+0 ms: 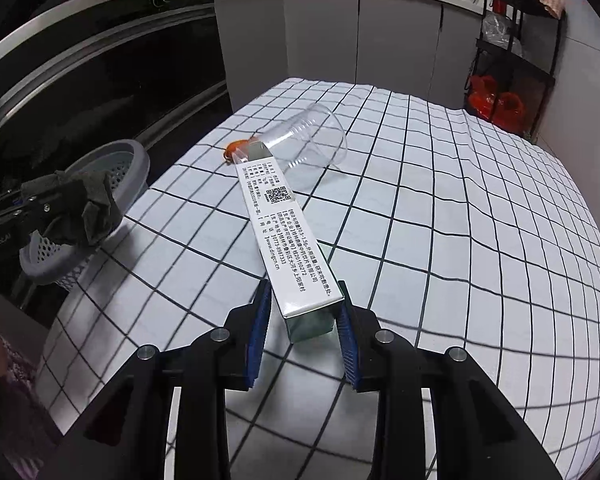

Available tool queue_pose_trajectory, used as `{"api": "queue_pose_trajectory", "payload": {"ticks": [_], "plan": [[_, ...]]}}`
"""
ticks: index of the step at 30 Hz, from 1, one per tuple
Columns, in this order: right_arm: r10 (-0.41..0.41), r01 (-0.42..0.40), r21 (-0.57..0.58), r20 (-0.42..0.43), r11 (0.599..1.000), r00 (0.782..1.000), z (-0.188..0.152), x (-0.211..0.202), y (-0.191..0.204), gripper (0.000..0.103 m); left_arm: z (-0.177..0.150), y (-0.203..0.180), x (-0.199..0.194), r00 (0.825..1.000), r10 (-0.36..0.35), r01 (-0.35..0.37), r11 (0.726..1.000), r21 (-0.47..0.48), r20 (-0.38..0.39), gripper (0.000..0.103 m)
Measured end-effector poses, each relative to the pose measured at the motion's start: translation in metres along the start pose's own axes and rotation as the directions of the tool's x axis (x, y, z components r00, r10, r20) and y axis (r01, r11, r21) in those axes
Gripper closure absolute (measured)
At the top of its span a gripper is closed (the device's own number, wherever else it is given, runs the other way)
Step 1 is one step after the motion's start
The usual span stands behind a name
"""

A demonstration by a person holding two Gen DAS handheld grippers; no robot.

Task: Collect trash
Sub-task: 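Carry the carton in the right gripper to the basket while the left gripper carries the cloth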

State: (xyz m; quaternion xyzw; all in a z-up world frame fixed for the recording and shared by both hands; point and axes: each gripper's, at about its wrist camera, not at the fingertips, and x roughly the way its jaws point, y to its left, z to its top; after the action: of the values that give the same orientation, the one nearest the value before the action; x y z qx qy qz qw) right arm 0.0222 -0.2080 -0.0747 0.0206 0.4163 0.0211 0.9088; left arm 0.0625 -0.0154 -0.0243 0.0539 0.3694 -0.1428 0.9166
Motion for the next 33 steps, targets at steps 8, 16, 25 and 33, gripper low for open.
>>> {"api": "queue_pose_trajectory", "payload": {"ticks": [8,16,25,33], "plan": [[0.013,-0.015,0.042,0.046,0.999,0.999,0.004,-0.020,0.026,0.072,-0.006,0.036,-0.018,0.999,0.043,-0.042,0.999,-0.027,0.019,0.077],[0.087,-0.088,0.016,0.069,0.996,0.994,0.027,-0.011,0.085,0.072,-0.009,0.072,-0.028,0.991,0.127,-0.125,0.990,-0.058,0.031,0.077],[0.178,-0.175,-0.048,0.064,0.983,0.982,0.058,0.014,0.157,0.072,-0.009,0.121,-0.022,0.982,0.188,-0.187,0.974,-0.126,0.002,0.077],[0.218,-0.214,-0.086,0.029,0.973,0.976,0.075,0.039,0.194,0.072,-0.007,0.157,-0.005,0.974,0.222,-0.227,0.957,-0.180,-0.046,0.077]]}}
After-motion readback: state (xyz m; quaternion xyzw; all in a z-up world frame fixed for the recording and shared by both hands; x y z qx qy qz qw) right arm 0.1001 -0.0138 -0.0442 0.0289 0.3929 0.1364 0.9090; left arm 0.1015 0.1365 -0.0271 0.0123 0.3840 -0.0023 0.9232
